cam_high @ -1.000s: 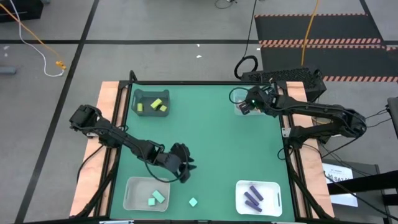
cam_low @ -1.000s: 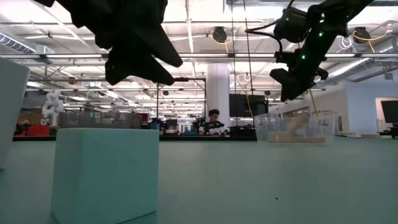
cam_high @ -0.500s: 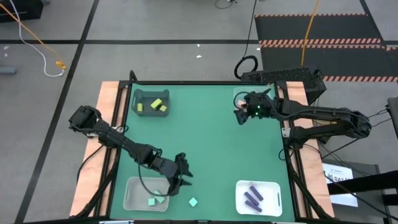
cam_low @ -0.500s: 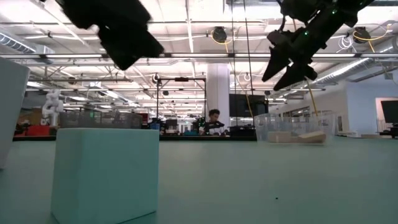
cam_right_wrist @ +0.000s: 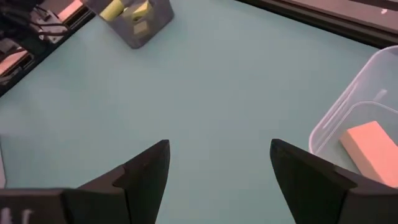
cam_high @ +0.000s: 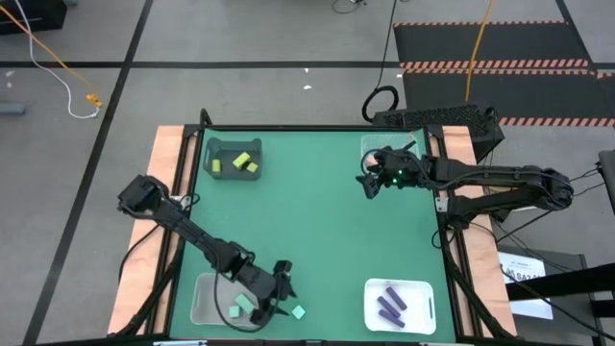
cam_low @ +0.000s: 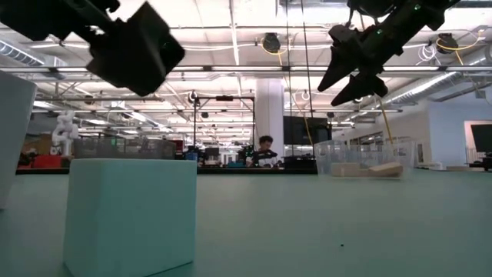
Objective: Sort & place blocks by color
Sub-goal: Put the light blue block into the gray bin
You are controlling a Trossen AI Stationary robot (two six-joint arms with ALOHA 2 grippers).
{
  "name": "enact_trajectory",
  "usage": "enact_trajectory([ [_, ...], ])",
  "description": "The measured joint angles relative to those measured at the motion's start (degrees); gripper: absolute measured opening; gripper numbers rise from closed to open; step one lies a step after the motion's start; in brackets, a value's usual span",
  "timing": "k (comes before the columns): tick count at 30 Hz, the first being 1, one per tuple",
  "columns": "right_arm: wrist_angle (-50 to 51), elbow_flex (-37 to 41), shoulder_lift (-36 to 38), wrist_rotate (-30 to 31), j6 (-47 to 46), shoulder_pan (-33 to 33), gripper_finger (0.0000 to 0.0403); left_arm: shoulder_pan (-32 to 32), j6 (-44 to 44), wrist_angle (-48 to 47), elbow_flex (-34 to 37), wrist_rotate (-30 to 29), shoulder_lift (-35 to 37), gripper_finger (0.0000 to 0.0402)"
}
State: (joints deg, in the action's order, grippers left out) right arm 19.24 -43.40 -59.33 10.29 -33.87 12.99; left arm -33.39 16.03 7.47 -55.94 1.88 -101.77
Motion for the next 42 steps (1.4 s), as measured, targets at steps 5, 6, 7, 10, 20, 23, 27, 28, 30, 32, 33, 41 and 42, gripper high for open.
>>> enact_trajectory([
  [5, -1.5, 0.0, 0.0, 0.0, 0.0, 0.0, 0.027, 0.0, -2.6, -1.4, -4.1, 0.0, -4.5, 0.027],
  [6, -1.4, 0.0, 0.0, 0.0, 0.0, 0.0, 0.027, -0.1, -2.9, -2.3, -5.1, 0.0, -5.5, 0.027],
  [7, -1.4, 0.0, 0.0, 0.0, 0.0, 0.0, 0.027, -0.1, -3.3, -3.8, -6.1, 0.1, -6.4, 0.027],
  [10, -1.4, 0.0, 0.0, 0.0, 0.0, 0.0, 0.027, -0.1, -5.4, -7.4, -9.3, -0.2, -9.2, 0.0271],
  [20, -1.4, 0.0, 0.0, 0.0, 0.0, 0.0, 0.027, -0.1, -7.0, -11.4, -13.7, -0.4, -14.2, 0.0271],
  [23, -1.4, 0.0, 0.0, 0.0, 0.0, 0.0, 0.027, -0.1, -6.9, -10.0, -13.7, -1.0, -14.3, 0.0259],
  [27, -1.4, 0.0, 0.0, 0.0, 0.0, 0.0, 0.027, -0.1, -6.4, -7.4, -13.7, -2.1, -14.3, 0.0192],
  [28, -1.4, 0.0, 0.0, 0.1, 0.0, 0.0, 0.027, -0.1, -6.4, -7.3, -13.7, -2.2, -14.3, 0.0167],
  [30, -1.4, 0.0, 0.0, 0.1, 0.0, 0.0, 0.027, -0.1, -5.9, -7.3, -13.8, -2.3, -14.3, 0.0125],
  [32, -1.4, 0.0, 0.0, 0.0, 0.0, 0.0, 0.027, 0.0, -4.1, -7.6, -13.8, -2.4, -14.2, 0.0124],
  [33, -1.4, 0.0, 0.0, 0.1, 0.0, 0.0, 0.027, 0.0, -2.8, -8.4, -13.8, -2.5, -13.8, 0.0124],
  [41, -1.4, 0.0, 0.0, 0.1, 0.0, 0.0, 0.027, 0.5, -2.1, -9.8, -13.7, -7.7, -5.6, 0.0124],
  [42, -1.4, 0.0, 0.0, 0.1, 0.0, 0.0, 0.027, 0.5, -2.9, -10.6, -13.7, -8.6, -4.0, 0.0124],
])
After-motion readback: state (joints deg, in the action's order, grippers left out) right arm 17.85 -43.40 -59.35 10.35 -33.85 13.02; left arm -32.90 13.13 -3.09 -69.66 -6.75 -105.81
